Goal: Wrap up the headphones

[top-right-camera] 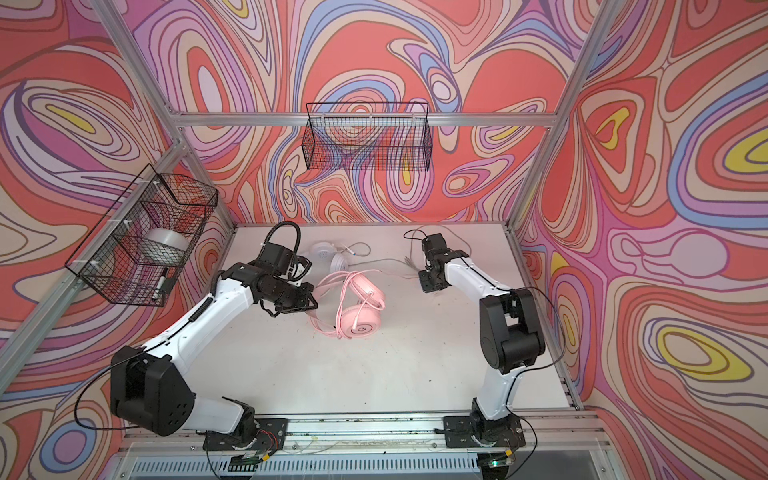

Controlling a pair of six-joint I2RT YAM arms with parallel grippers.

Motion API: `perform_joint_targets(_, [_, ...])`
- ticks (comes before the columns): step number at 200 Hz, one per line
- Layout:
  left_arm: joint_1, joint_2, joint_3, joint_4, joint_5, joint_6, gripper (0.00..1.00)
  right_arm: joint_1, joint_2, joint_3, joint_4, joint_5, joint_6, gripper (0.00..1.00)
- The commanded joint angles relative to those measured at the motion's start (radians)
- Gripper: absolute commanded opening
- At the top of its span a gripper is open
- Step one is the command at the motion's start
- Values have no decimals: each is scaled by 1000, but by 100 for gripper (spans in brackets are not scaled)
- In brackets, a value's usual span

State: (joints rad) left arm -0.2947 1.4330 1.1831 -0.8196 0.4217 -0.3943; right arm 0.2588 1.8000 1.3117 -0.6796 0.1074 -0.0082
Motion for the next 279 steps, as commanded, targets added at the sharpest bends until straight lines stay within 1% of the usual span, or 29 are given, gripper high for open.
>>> perform_joint_targets(1, [20,-42,-23,111,108,-138,0,22,-23,-37,14,-15,17,0])
perform_joint_targets(17, [25,-42,-36,145,110,-187,0,39,-62,-57,22,-24,26,0])
perform_joint_targets(32, [26,-39,-38,156,89,-225,0,57,-83,-75,38,-42,19,0])
perform_joint_targets(78, [31,-41,-56,207,29,-340,0,117,-146,-115,62,-50,-22,0])
perform_joint_targets(142, [31,-28,-30,189,-35,-389,0,228,-281,-257,178,-88,-63,0])
perform_joint_targets(170, [32,-27,-28,191,-59,-413,0,263,-324,-300,198,-94,-88,0])
perform_joint_targets(187, [31,-23,-33,195,-80,-451,0,280,-352,-319,200,-96,-125,0])
perform_joint_targets(219, [31,-14,-30,226,-72,-492,0,304,-382,-331,182,-107,-191,0])
perform_joint_targets(261, [31,2,-18,234,-83,-516,0,348,-406,-358,211,-152,-227,0])
perform_joint_targets(279, [31,9,-22,263,-56,-534,0,367,-401,-361,208,-146,-231,0])
